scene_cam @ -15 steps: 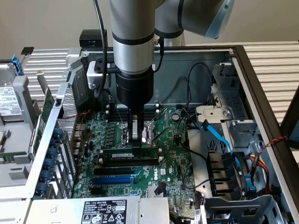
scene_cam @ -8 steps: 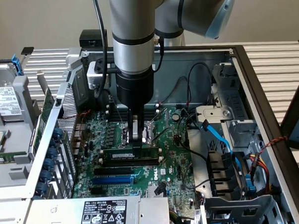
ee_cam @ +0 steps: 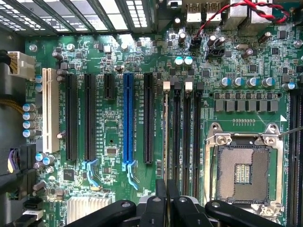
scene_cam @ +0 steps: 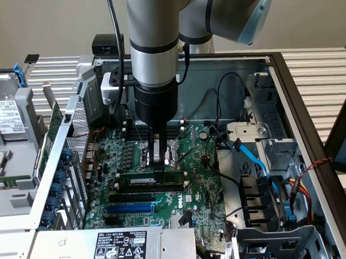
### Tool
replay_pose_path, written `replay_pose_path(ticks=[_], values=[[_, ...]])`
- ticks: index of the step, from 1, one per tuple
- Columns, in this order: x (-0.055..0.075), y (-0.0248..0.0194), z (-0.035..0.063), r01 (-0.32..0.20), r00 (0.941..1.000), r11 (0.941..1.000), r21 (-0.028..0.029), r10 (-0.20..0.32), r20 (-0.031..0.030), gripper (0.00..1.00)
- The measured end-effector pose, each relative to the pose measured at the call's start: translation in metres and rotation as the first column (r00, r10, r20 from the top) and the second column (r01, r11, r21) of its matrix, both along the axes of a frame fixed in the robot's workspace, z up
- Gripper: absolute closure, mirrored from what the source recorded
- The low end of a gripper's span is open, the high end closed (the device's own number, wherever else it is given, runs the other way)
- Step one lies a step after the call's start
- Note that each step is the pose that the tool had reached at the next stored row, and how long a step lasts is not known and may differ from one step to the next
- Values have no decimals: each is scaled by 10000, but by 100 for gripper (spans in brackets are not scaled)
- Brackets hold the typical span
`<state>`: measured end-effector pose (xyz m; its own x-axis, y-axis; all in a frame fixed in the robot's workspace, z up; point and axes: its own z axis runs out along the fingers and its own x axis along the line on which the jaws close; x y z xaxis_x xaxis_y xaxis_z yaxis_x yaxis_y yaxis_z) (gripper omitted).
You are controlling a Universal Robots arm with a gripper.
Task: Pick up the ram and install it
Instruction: 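Insert the ram into the slot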
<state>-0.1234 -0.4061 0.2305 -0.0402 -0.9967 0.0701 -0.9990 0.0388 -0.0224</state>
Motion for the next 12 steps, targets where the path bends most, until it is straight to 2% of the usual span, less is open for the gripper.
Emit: replay_pose_path(ticks=[12], values=[[-25, 8, -12, -1, 10000, 10000, 0, 1, 2, 87]])
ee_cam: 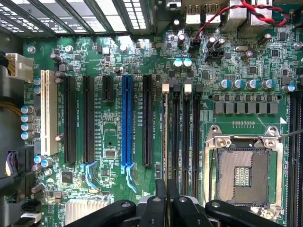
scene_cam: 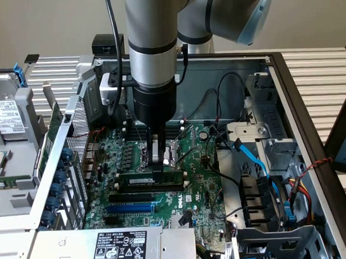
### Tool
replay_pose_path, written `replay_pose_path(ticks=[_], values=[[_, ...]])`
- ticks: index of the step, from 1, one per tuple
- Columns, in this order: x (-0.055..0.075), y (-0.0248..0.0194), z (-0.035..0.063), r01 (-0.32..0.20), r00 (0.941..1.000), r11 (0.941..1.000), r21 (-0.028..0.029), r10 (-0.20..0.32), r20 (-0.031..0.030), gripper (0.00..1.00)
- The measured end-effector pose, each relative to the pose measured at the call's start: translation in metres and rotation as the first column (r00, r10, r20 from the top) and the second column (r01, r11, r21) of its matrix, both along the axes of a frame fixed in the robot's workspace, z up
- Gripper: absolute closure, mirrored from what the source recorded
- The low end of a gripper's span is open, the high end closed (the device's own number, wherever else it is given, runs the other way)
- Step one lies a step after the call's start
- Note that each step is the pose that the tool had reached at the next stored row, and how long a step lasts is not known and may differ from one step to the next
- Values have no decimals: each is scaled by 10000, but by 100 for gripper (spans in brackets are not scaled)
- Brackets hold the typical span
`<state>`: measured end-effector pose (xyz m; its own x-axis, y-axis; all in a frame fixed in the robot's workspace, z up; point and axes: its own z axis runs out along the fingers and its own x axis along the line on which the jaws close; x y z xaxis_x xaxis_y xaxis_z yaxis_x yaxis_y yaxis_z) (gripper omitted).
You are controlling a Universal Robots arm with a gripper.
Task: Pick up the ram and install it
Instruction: 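Insert the ram into the slot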
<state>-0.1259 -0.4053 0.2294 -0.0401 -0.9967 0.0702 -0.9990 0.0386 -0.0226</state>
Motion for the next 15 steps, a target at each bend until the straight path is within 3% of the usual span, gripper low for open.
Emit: replay_pose_path(ticks=[12, 13, 14, 15], values=[[-8, 0, -44, 1, 10000, 10000, -1, -1, -6, 86], [-8, 0, -44, 2, 10000, 10000, -2, -2, -65, 86], [-8, 1, -45, 2, 9997, 10000, 0, -2, -227, 79], [-8, 0, -45, 2, 9992, 10000, -1, -2, -408, 79]])
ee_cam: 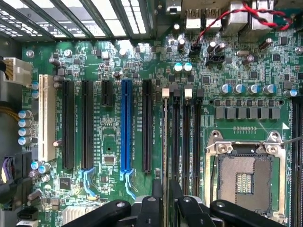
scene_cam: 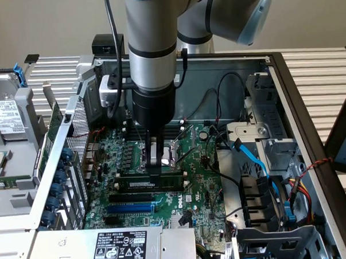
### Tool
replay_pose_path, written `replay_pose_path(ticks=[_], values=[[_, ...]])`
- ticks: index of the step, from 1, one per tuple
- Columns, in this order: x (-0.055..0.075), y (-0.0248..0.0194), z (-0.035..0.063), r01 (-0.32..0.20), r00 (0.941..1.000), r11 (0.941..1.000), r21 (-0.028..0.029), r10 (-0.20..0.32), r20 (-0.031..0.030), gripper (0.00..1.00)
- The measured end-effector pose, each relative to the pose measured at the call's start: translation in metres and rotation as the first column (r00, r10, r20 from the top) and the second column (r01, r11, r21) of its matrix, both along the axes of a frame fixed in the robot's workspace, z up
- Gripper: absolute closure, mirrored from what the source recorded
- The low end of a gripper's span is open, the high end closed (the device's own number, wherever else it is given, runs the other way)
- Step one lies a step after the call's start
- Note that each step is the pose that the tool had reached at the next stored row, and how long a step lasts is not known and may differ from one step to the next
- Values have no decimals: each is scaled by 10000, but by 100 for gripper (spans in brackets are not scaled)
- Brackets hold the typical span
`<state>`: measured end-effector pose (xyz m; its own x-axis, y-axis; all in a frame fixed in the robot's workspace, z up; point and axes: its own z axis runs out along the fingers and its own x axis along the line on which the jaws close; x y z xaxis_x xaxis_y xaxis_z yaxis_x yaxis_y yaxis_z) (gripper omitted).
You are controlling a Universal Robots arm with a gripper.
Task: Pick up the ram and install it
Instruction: 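Insert the ram into the slot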
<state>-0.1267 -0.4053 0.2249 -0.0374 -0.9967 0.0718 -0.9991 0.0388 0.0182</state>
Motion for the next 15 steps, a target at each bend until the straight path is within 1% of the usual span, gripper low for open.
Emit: replay_pose_path(ticks=[1, 2, 3, 5, 9, 15], values=[[0, 0, 0, 0, 9998, 10000, 1, 0, -179, 79], [0, 0, 0, 0, 9994, 10000, 1, 0, -334, 79], [0, 0, 4, -1, 9992, 10000, -1, 1, -393, 79], [0, 0, 19, 0, 9992, 10000, 0, 0, -397, 79], [0, 0, 85, -1, 9992, 10000, 1, 1, -397, 79], [1, 0, 116, -1, 9992, 10000, 2, 1, -394, 79]])
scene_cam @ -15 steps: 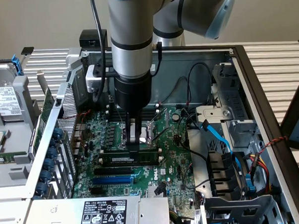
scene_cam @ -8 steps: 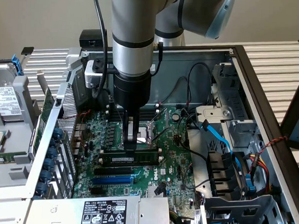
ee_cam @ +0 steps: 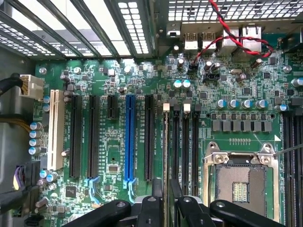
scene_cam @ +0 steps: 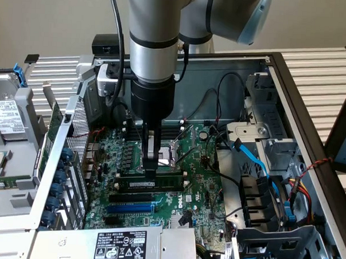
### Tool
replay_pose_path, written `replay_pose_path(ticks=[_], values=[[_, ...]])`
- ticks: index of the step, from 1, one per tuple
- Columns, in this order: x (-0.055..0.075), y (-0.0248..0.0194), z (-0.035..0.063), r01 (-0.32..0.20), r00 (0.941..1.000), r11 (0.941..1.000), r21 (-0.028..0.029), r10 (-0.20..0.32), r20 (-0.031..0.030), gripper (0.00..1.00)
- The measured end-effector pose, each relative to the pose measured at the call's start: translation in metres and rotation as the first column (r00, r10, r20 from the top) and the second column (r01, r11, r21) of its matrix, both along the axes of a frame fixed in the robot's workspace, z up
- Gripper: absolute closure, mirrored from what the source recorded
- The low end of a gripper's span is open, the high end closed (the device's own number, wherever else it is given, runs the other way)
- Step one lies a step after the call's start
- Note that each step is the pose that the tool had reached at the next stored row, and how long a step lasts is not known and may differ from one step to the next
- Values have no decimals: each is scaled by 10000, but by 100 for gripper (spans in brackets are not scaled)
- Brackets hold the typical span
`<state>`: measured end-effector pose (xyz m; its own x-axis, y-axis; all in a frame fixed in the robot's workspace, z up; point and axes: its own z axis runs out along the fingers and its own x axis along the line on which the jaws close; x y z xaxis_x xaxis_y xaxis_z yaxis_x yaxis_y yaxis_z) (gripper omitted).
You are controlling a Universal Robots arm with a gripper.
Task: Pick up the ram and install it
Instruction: 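Press down the ram until it locks into place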
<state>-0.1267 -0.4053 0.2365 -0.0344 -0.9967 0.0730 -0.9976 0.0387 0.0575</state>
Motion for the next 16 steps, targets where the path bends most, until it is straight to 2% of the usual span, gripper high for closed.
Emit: replay_pose_path(ticks=[9, 14, 15, 16], values=[[0, -1, 19, 0, 10000, 10000, -15, 0, -2, 79], [0, -1, 75, 0, 10000, 10000, -38, 0, 1, 79], [0, 0, 76, 0, 10000, 10000, -40, 0, 11, 79], [-1, 0, 76, 1, 10000, 10000, -50, -1, 70, 79]])
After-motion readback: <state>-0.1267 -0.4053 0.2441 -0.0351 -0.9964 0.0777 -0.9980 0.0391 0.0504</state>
